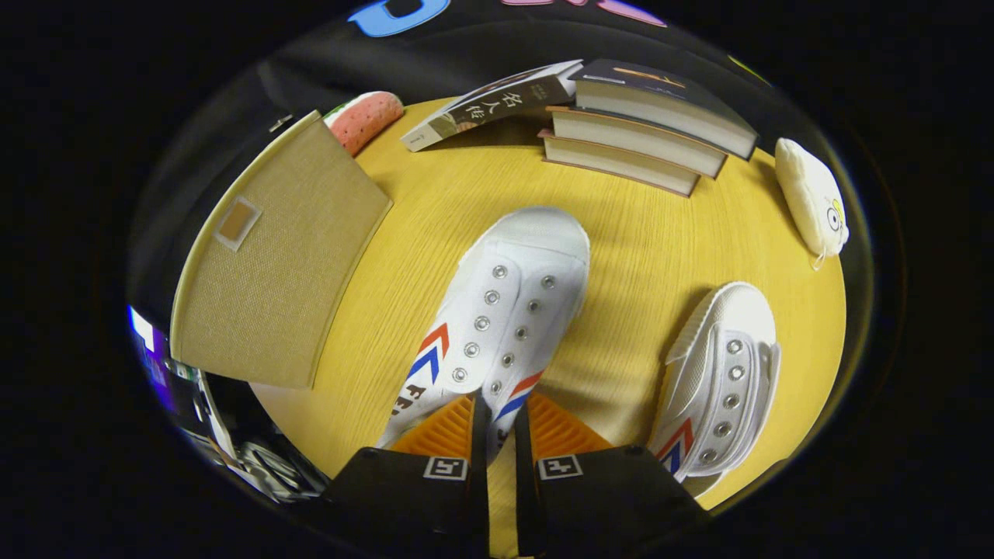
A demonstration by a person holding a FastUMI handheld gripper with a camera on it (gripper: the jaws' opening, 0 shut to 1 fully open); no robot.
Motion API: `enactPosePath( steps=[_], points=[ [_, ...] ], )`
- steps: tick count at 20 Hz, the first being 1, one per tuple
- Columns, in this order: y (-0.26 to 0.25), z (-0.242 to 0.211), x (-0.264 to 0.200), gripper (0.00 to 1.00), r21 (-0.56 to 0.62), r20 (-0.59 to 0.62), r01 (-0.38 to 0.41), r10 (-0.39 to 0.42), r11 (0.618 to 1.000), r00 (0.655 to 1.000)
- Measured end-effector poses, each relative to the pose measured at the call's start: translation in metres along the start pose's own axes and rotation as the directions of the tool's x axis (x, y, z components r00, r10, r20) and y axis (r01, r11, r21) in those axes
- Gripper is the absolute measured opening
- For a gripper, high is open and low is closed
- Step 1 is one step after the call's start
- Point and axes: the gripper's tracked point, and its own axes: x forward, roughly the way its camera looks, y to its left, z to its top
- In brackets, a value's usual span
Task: Open the storage box then place both shoes into the box .Put the left shoe in first, then the right shoe, with the right side of both shoes facing outward in a uniform manner.
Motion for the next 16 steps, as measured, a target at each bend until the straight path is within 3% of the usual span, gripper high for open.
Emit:
enactPosePath(
  steps=[1,3,8,12,16],
  points=[
    [0.001,-0.001,-0.001,0.11,0.029,0.011,-0.007,0.007,1.000,1.000],
    [0.000,0.000,-0.002,0.05,0.058,0.037,-0.008,0.006,0.998,0.999],
    [0.007,0.002,-0.018,0.05,-0.021,0.082,0.051,-0.049,0.999,0.995],
    [0.017,0.003,-0.051,0.05,0.012,0.130,0.062,-0.064,0.998,0.989],
    [0.048,0.030,-0.104,0.05,0.052,0.244,0.026,-0.038,0.998,0.969]
  ],
)
